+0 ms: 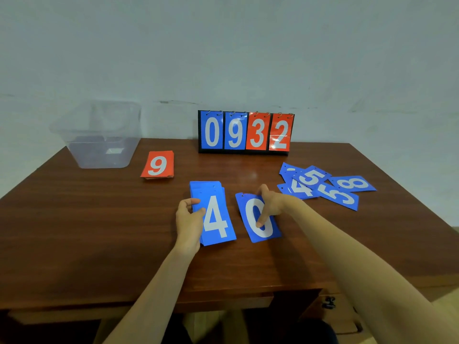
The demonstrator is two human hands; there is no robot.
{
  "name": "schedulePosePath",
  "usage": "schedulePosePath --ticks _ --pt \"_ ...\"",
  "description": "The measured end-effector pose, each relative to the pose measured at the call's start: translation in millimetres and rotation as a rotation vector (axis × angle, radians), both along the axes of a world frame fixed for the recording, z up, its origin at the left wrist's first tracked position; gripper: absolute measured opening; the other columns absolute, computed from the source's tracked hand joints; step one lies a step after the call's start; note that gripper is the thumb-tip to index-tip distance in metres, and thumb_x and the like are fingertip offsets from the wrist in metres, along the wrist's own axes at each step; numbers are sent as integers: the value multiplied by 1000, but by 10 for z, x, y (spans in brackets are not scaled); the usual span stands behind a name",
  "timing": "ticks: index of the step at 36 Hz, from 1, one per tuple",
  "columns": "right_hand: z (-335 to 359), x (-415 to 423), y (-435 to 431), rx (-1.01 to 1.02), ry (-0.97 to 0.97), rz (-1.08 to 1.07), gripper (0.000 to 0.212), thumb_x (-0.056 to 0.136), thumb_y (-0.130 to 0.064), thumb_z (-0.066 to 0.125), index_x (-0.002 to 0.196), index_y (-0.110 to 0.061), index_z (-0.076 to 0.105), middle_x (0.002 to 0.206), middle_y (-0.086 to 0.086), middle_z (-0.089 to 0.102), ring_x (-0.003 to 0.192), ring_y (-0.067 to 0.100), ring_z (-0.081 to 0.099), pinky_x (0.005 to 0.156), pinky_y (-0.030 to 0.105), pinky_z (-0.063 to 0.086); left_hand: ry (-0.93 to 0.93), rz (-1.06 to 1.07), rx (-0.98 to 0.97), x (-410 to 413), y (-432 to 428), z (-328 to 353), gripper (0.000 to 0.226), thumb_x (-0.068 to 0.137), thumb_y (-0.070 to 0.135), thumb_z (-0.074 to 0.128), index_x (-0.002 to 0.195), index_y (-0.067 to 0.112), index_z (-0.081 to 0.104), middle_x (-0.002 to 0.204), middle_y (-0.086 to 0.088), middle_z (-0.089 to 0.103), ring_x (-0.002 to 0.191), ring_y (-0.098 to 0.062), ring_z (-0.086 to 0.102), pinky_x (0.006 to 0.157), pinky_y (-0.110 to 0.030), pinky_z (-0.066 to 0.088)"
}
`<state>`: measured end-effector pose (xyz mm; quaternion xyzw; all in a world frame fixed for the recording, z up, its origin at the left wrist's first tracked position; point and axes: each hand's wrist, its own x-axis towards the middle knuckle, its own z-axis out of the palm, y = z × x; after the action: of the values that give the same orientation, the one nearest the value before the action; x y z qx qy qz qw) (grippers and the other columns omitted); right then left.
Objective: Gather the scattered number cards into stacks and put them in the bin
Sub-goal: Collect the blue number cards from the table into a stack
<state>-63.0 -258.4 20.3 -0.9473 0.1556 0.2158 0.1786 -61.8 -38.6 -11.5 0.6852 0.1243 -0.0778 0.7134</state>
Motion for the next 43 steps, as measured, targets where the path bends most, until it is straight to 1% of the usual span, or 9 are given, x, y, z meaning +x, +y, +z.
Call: schedulePosePath --ticks 5,10,14,17,20,27,35,40,43 --pt "-112 -169 -99 228 -324 -157 77 80 -4 71 140 -17 24 134 12 46 111 30 55 86 38 52 -13 2 -1 -19 -41 27 21 93 10 57 109 23 51 123 1 51 98 -17 61 65 -31 56" --pt "11 -364 -145 510 -714 -296 61 88 -4 62 138 -23 35 130 -2 48 114 16 51 79 26 50 -47 -9 12 -42 -119 60 22 93 9 56 110 22 51 117 4 49 88 -13 60 55 -24 52" --pt "158 -527 -79 752 -737 -273 57 86 -8 67 133 -26 41 105 -17 52 91 5 60 59 17 55 -40 -70 -16 -85 -246 101 21 93 12 57 110 22 50 117 1 53 90 -17 64 65 -34 57" --pt "127 -599 -37 671 -694 -200 58 85 -11 68 134 -25 41 114 -16 52 107 12 58 73 24 58 -52 -108 -45 -140 -411 157 18 94 14 56 110 21 51 113 2 54 85 -13 64 60 -29 55" --pt "59 -643 -46 447 -711 -143 58 85 -17 69 135 -25 41 135 -5 46 123 15 47 90 25 47 -114 -153 -94 -195 -599 197 17 93 15 58 109 17 54 110 2 56 79 -7 62 51 -18 51" --pt "11 -676 -146 254 -853 -222 50 91 -25 59 137 -22 40 139 -1 39 128 14 39 94 18 30 -183 -280 -151 -236 -1079 227 25 86 3 64 103 18 53 115 -1 58 92 -10 63 66 -26 55" --pt "-69 -592 -464 315 -784 -300 60 93 -22 56 146 -21 28 156 0 19 145 16 15 113 33 26 -192 -302 -104 -172 -1654 215 22 95 3 42 108 18 52 110 1 54 80 -7 58 55 -19 48" --pt "-82 -349 -833 352 -802 -400 48 94 -24 55 139 -19 38 148 2 33 135 19 34 108 36 36 -161 -292 -65 5 -1745 191 15 99 10 42 107 20 51 98 11 53 81 -7 60 56 -23 50" --pt "-138 -83 -1173 248 -692 -438 50 94 -21 56 140 -13 39 145 7 38 132 24 39 103 34 38 -130 -276 -51 157 -1718 150 14 100 13 42 99 22 53 101 6 59 84 -10 65 62 -31 55"
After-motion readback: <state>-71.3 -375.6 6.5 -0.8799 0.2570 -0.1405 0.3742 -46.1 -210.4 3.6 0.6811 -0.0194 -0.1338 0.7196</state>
